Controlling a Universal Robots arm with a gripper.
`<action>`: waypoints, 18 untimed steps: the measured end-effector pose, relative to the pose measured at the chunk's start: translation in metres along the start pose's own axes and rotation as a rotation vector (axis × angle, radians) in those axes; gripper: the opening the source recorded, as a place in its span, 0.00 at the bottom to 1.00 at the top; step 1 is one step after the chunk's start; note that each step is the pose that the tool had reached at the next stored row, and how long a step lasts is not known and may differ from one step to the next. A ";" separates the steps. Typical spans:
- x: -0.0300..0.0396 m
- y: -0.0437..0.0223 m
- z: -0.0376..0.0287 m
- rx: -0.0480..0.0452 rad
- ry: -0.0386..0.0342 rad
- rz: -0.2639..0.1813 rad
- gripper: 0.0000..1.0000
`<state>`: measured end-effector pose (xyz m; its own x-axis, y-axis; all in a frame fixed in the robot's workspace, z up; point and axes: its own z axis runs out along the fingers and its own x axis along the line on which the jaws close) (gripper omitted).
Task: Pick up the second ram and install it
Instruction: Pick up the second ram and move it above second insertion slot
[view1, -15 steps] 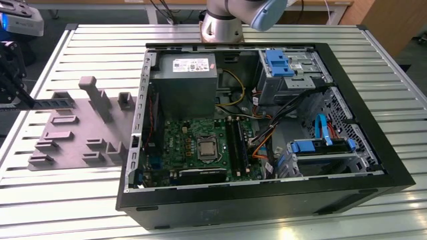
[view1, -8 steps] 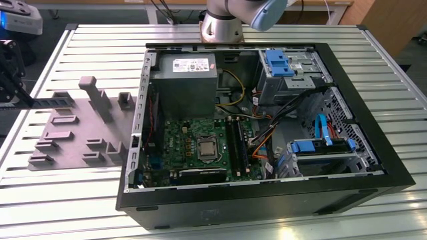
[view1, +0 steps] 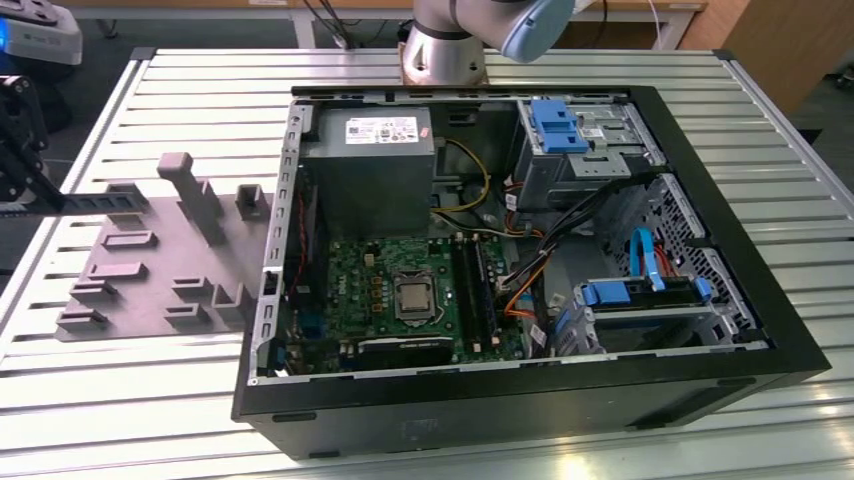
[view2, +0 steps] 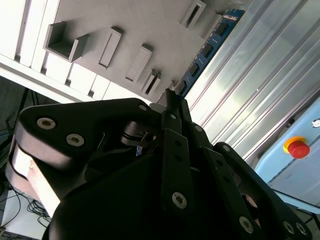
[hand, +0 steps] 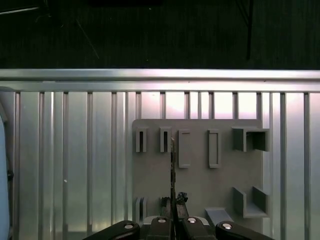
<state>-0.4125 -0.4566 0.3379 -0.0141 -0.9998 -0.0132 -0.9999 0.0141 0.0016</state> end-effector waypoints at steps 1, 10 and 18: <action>0.0000 0.0000 -0.0005 0.0000 0.0000 0.000 0.14; -0.0001 0.0000 -0.0054 -0.0001 0.0000 0.000 0.14; -0.0004 0.0001 -0.0273 0.0000 0.0000 0.000 0.14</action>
<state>-0.4125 -0.4566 0.3652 -0.0142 -0.9998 -0.0132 -0.9999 0.0141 0.0016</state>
